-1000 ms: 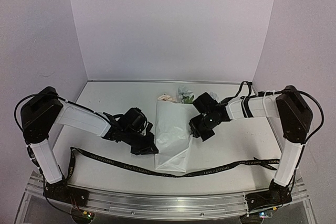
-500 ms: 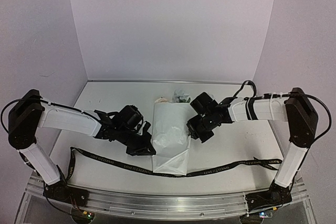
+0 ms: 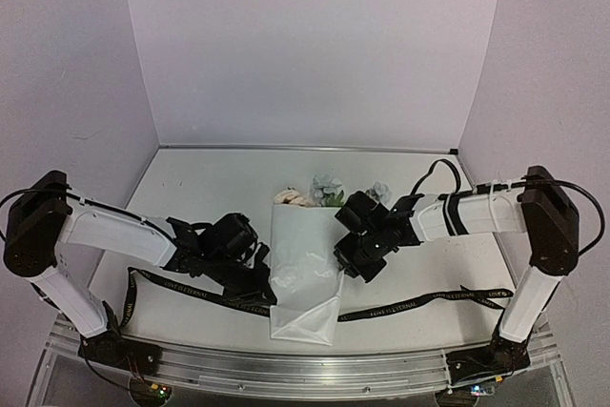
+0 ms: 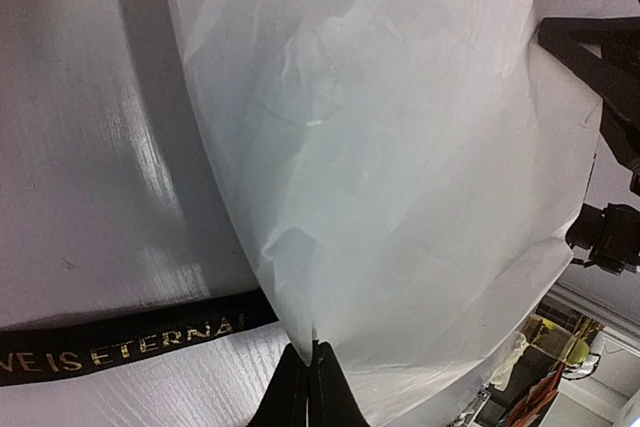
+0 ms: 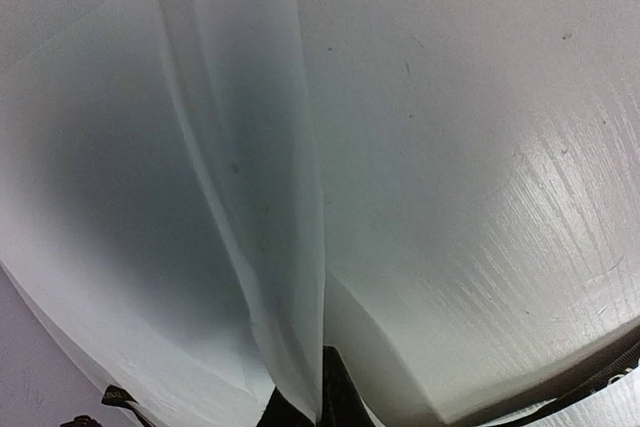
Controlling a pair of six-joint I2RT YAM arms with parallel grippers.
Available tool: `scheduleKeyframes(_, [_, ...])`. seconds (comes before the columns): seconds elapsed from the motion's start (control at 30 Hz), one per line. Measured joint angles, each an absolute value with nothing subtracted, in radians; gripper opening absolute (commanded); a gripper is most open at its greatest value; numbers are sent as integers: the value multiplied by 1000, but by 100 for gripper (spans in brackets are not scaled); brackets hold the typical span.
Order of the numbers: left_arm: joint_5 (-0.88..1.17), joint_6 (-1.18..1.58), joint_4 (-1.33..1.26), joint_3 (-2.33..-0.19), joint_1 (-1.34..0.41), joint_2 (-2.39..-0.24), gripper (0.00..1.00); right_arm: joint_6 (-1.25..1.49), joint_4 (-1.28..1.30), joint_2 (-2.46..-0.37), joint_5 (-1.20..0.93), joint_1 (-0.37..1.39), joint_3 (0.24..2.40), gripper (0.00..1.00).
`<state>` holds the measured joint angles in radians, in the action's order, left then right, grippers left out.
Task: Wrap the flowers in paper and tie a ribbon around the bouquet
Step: Place the folded bouquet on the ribbon, then adjust the ribbon at the center of the board.
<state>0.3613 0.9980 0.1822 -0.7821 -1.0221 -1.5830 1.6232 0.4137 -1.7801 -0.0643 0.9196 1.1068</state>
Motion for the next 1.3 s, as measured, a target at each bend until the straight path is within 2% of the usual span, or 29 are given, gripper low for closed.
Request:
scheduleKeyframes(0.07, [355,1012,182,-774,-1026,-1578,19,1612,413,-1770,-64,922,1098,36])
scheduleKeyframes(0.13, [344,1019,184,-769,-1028,-1573,26,1606,414,-1757,-62,923,1088,49])
scheduleKeyframes(0.17, [334,1024,185,-768,-1029,-1569,34,1596,416,-1748,-60,923,1081,54])
scheduleKeyframes(0.33, [245,1057,223,-768,-1027,-1505,61,1522,437,-1685,-61,921,1043,75])
scheduleKeyframes(0.43, [159,1086,285,-768,-1016,-1432,72,1463,472,-1618,-56,915,1003,97])
scheduleKeyframes(0.7, [-130,1211,518,-756,-898,-1228,75,1281,604,-1387,1,872,873,98])
scheduleKeyframes(0.87, [-241,1291,647,-681,-753,-1114,75,1234,653,-1285,4,828,779,98])
scheduleKeyframes(1.07, [-312,1318,743,-580,-565,-1065,75,1186,694,-1095,62,809,628,98])
scheduleKeyframes(1.3, [-317,1279,716,-548,-357,-1110,74,1124,767,-886,172,809,520,98])
